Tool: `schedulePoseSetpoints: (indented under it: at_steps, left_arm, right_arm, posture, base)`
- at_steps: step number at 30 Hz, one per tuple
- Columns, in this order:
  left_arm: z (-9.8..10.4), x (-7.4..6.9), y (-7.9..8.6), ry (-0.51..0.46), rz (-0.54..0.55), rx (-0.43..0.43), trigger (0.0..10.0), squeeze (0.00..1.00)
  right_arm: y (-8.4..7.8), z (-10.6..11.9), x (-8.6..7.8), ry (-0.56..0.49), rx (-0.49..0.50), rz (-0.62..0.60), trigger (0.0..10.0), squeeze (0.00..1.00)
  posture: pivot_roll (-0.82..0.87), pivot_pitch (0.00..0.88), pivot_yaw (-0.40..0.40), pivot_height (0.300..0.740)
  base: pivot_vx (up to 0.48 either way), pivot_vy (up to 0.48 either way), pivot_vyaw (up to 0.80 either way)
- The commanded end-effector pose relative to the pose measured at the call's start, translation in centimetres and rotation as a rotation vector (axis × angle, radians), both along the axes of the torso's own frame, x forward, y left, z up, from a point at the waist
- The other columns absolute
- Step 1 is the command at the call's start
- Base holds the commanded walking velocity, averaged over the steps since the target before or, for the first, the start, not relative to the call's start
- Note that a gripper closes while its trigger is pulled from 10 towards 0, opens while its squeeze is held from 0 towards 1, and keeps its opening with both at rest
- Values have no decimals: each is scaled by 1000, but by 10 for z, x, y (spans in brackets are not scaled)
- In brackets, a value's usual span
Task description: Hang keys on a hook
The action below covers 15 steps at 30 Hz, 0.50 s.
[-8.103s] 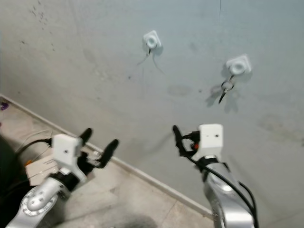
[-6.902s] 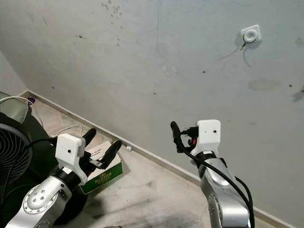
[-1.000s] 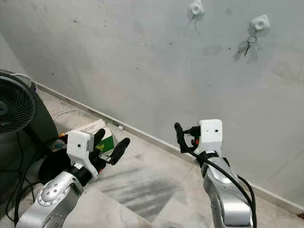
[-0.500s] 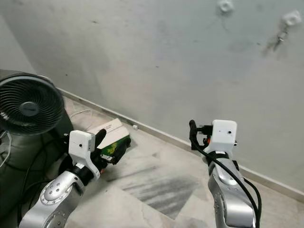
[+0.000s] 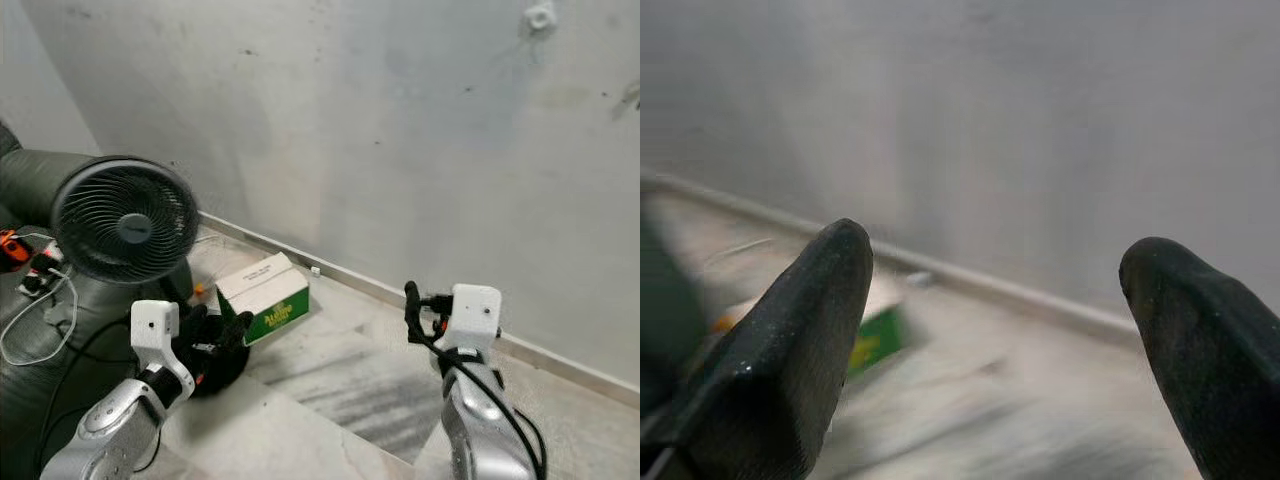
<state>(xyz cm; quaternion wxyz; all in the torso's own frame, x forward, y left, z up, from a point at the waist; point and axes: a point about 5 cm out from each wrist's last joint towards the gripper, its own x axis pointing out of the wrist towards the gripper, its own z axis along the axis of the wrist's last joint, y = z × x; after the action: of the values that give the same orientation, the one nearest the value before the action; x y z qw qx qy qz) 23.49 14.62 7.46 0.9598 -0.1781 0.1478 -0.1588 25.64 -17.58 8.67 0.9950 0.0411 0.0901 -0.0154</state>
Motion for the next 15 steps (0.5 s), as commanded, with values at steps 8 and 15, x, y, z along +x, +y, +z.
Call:
schedulePoseSetpoints:
  at_steps: [8, 15]
  left_arm:
    - [0, 8, -7, -11, -38, -42, 10000, 0]
    - [-1, 9, -7, 0, -43, -58, 10000, 0]
  right_arm:
    - [-2, 2, 6, -25, -31, 14, 10000, 0]
    - [-2, 0, 7, -16, -44, 20, 10000, 0]
  posture:
    - [-40, 55, 21, 740]
    - [-41, 65, 16, 740]
  base:
    - [0, 0, 0]
    - [0, 0, -229]
